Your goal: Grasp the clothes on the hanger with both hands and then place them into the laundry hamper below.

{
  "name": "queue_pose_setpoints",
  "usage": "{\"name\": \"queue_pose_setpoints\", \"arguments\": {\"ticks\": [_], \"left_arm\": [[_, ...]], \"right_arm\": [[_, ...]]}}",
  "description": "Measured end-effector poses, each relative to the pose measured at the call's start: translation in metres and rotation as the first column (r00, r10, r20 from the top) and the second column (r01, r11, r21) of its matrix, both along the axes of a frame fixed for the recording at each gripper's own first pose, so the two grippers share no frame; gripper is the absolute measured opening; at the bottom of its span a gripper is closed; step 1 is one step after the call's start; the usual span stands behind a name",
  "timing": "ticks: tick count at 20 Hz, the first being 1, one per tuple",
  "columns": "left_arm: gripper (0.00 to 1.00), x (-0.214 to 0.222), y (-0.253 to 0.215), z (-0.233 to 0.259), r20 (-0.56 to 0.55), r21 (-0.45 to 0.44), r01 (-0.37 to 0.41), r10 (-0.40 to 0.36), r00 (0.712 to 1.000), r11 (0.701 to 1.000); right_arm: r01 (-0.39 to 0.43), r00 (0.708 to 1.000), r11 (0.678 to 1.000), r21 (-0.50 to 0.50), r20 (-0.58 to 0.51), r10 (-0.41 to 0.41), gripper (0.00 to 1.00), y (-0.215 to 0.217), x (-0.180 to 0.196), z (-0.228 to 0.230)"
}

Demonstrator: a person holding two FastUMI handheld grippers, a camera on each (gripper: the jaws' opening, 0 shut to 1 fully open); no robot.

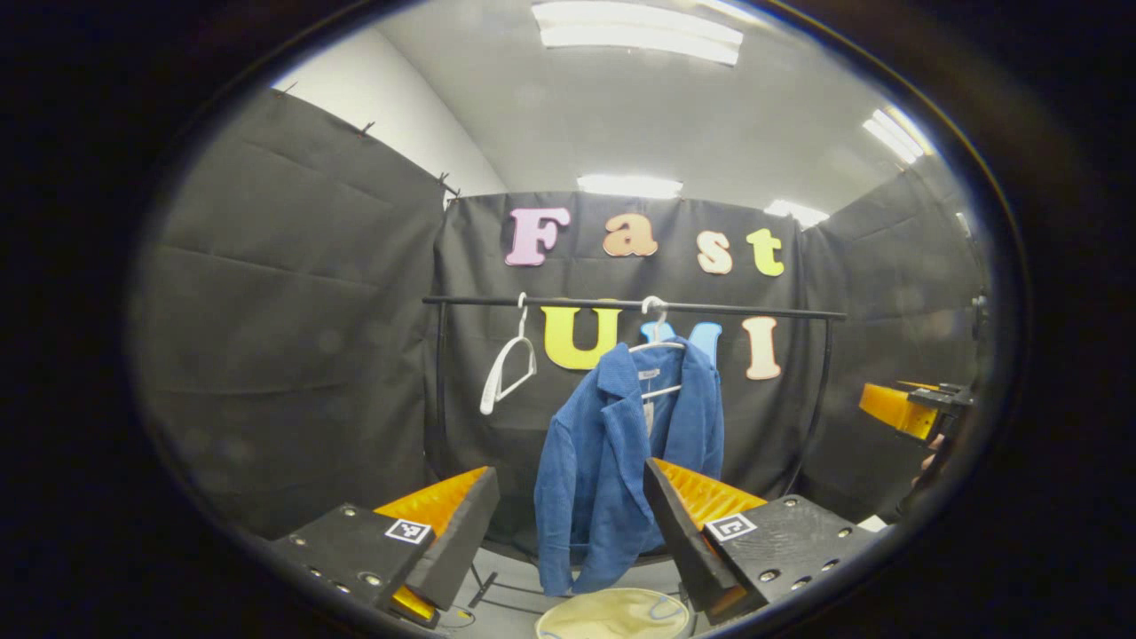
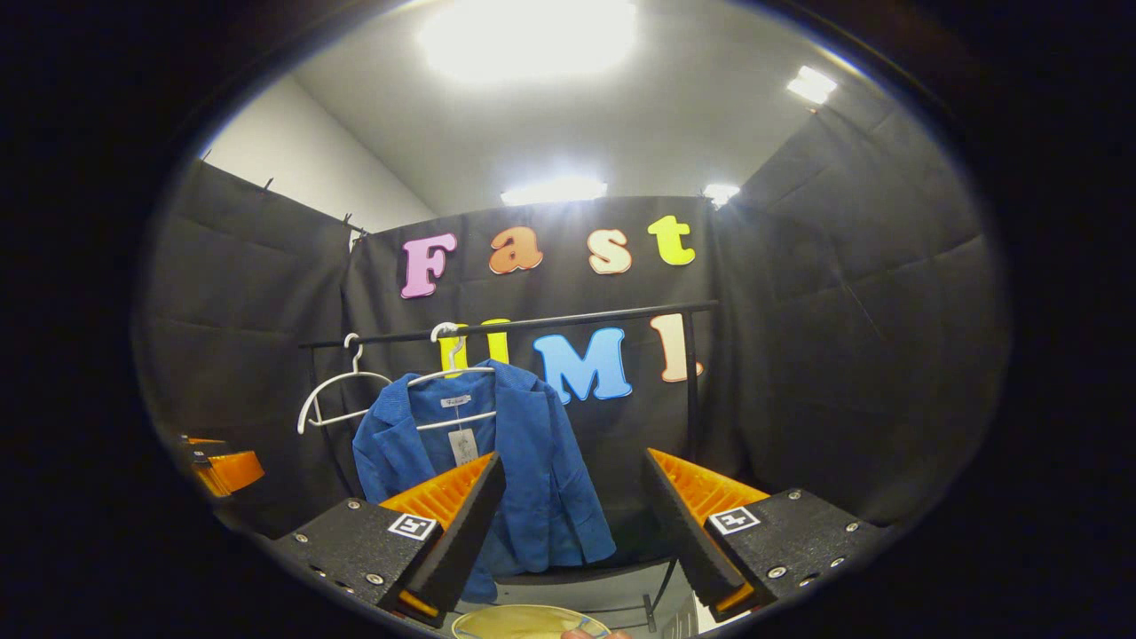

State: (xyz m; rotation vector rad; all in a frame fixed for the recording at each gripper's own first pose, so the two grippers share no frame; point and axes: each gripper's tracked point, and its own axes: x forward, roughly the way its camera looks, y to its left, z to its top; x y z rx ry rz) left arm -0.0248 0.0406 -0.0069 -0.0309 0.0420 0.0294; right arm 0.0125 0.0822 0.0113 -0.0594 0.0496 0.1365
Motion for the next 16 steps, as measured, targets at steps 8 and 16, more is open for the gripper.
{"name": "queue_pose_setpoints", "arguments": {"ticks": [8, 16], "left_arm": [[0.96, 0.05, -0.014, -0.002, -0.01, -0.072, -0.026, 0.025, 1.0, 0.997], [0.96, 0.123, -0.047, -0.022, -0.069, -0.134, -0.054, 0.045, 0.997, 0.989]], "right_arm": [[-0.041, 0.996, 0.997, 0.063, -0.081, 0.046, 0.95, 0.021, 0.044, -0.022], [-0.088, 0.984, 0.989, 0.12, -0.143, 0.105, 0.95, 0.036, 0.127, -0.048]]}}
